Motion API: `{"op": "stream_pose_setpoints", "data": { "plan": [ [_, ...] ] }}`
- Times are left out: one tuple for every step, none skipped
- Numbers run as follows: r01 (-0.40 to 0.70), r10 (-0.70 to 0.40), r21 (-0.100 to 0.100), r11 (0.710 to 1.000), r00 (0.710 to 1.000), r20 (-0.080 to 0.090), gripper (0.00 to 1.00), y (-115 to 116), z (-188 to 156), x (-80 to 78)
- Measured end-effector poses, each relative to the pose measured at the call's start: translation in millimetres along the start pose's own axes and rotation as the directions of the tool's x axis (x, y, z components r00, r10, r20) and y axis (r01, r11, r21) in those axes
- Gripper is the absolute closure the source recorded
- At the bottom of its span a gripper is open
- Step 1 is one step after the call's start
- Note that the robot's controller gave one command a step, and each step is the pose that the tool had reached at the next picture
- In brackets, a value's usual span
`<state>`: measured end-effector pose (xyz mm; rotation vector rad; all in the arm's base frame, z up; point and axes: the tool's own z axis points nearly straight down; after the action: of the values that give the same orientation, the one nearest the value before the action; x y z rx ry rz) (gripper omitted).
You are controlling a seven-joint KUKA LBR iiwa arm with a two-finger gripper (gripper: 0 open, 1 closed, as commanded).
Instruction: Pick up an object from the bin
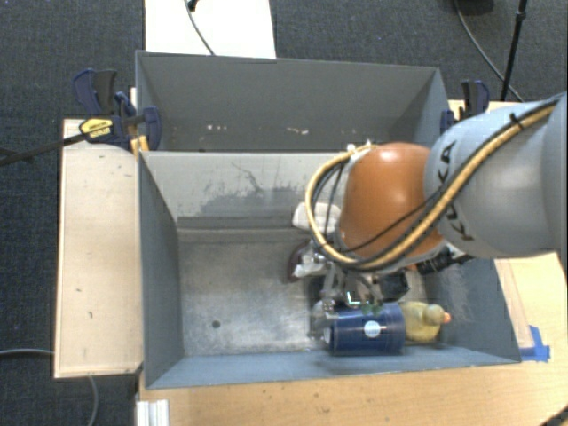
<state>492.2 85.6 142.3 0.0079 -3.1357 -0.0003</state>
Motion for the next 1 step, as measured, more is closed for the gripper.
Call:
{"op": "stream_pose_setpoints", "data": {
  "plan": [
    [-0.003,0.003,-0.001,1.0,1.0,0.008,0.0,-0.3,-3.7,-2.0]
  ]
}}
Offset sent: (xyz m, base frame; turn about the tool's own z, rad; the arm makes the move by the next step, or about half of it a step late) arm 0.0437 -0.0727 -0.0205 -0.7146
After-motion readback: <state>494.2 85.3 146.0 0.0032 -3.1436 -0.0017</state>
